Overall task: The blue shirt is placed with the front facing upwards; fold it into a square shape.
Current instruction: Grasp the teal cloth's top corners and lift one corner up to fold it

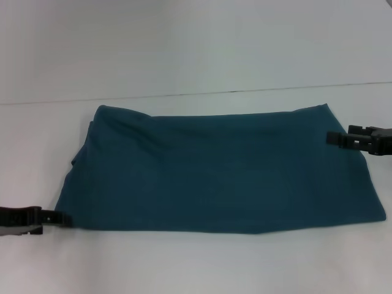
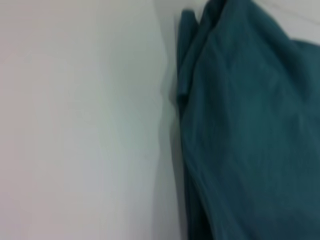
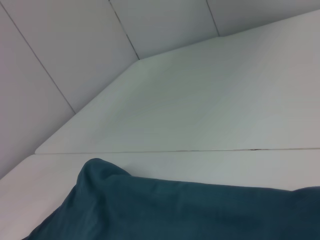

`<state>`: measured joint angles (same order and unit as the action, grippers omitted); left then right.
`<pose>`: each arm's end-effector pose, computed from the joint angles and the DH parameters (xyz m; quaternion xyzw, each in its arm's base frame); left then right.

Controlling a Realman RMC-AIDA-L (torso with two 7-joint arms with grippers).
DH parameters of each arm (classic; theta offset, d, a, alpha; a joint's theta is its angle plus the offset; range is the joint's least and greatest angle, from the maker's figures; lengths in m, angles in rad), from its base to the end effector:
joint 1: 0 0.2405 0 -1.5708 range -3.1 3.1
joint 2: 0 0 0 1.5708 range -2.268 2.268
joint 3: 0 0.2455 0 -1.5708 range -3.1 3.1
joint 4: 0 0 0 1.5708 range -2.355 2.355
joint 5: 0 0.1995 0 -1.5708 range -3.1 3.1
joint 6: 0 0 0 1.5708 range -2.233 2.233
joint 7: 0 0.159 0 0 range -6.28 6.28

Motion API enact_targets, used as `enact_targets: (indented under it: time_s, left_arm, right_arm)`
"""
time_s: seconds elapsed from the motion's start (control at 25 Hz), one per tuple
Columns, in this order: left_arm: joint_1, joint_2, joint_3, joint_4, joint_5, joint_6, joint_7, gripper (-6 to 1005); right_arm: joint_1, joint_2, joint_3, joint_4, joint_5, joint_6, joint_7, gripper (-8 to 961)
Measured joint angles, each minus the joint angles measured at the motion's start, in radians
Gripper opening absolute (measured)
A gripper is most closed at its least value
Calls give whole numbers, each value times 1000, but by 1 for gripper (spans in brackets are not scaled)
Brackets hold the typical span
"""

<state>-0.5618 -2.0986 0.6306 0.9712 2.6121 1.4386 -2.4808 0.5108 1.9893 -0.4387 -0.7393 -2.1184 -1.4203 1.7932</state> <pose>-0.3015 0.3391 0.0305 -0.7511 -0.6248 -0.0302 0.2110 0.3018 0.3522 0.0736 -0.8313 0.4257 0.2375 0.2669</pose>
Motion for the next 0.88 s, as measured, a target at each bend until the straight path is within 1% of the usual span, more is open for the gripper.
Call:
enact_targets:
  time_s: [0.6, 0.88]
  left_arm:
    - [-52, 6, 49, -71, 11, -22, -2, 768]
    - [-57, 6, 50, -80, 11, -36, -3, 768]
  right_arm:
    - [-6, -4, 2, 0, 8, -8, 0, 931]
    - [-9, -6, 2, 0, 14, -8, 0, 931]
